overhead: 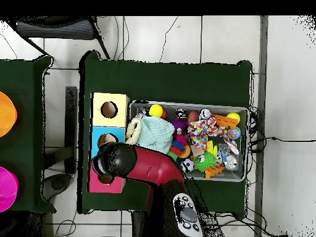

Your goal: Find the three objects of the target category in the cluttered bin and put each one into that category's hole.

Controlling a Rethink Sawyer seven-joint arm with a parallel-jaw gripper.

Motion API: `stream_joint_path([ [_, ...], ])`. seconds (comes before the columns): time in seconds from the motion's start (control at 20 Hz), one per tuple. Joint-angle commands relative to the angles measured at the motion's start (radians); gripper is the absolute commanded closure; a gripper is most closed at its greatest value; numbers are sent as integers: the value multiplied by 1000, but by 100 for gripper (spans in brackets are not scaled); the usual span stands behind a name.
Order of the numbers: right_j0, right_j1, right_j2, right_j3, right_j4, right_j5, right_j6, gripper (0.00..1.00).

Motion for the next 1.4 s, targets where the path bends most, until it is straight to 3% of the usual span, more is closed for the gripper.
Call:
stream_joint_path([
  [0.05, 51, 40, -23, -37, 58, 3, 219, 0],
  [0.4, 58, -43, -39, 61, 96, 42, 200, 0],
  [0.95, 81, 0, -95, 19, 51, 108, 178, 0],
  [1.4, 78, -27, -97, 91, 79, 102, 158, 0],
])
